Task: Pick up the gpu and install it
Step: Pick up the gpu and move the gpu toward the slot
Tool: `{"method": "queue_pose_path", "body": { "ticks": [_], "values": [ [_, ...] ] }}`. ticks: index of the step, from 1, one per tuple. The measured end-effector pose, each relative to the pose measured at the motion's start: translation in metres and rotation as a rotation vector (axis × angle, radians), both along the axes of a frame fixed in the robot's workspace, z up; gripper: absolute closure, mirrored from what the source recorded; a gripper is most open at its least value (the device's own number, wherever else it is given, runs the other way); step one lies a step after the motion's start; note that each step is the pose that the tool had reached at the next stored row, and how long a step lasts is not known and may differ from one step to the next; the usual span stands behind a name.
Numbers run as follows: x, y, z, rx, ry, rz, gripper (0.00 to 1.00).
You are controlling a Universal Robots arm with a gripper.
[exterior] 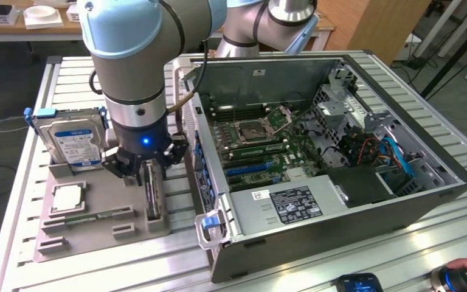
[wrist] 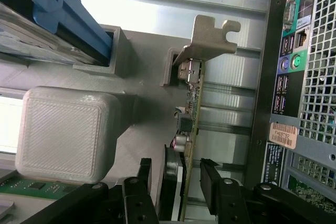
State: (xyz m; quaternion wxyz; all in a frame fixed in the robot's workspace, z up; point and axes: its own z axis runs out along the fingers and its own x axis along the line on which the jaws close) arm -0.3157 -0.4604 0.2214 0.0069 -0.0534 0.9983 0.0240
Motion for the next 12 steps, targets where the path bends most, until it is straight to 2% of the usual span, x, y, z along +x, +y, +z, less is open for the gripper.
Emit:
{"method": "queue_pose_path", "body": {
  "ticks": [9, 12],
  "values": [
    [-0.0002, 0.0, -0.0002, 0.0001, 0.0002, 0.0, 0.5],
    [-0.0013, 0.0, -0.0005, 0.0, 0.0019, 0.0, 0.5]
  ]
}}
